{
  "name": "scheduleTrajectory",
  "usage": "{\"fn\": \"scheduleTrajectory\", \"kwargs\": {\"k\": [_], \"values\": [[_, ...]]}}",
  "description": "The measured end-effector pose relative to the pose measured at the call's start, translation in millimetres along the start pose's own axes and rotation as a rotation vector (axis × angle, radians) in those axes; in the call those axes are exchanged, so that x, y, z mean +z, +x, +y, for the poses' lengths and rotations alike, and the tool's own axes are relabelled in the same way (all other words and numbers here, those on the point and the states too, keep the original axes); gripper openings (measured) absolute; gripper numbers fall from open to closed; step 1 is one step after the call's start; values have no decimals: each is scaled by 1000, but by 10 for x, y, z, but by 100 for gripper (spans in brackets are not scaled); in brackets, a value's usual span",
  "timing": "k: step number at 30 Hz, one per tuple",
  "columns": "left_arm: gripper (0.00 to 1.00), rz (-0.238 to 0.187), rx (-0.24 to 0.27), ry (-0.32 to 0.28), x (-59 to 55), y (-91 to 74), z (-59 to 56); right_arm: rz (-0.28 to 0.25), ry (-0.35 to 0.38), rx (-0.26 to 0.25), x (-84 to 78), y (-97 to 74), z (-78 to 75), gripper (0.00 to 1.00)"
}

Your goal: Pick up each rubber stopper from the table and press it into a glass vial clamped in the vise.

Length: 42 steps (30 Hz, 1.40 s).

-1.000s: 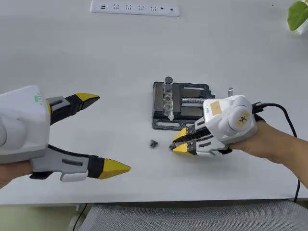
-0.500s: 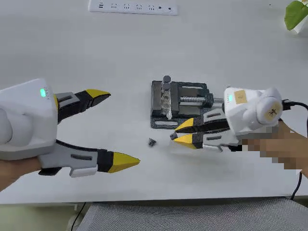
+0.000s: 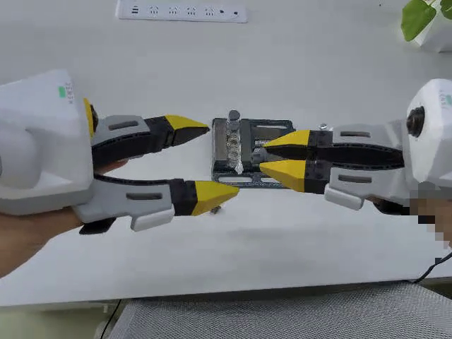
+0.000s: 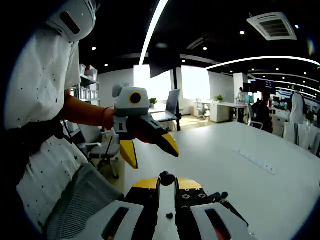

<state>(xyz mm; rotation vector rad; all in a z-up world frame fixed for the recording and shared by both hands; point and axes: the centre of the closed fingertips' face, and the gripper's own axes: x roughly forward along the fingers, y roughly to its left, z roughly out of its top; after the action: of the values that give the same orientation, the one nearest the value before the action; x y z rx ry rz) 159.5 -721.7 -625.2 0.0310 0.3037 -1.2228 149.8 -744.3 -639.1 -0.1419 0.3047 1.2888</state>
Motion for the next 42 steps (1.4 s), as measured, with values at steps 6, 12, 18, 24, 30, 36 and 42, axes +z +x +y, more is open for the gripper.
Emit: {"fn": "scheduleTrajectory", "kwargs": {"k": [6, 12, 18, 24, 30, 36, 42], "values": [[23, 4, -45, 25, 111, 68, -77, -33, -16, -4, 186, -20, 71, 6], [18, 6, -65, 37, 126, 74, -120, -47, -24, -6, 261, -34, 84, 6], [12, -6, -76, 52, 168, 59, -142, -58, -17, 2, 302, -30, 115, 6], [9, -18, -88, 82, 229, 50, -181, -71, -7, 9, 347, -20, 125, 6], [6, -15, -97, 101, 243, 39, -208, -72, -4, 18, 369, -8, 139, 6], [5, -13, -111, 129, 270, 18, -246, -78, 10, 29, 394, -13, 152, 6], [7, -20, -116, 141, 310, 12, -255, -71, 4, 28, 400, -18, 143, 6]]}}
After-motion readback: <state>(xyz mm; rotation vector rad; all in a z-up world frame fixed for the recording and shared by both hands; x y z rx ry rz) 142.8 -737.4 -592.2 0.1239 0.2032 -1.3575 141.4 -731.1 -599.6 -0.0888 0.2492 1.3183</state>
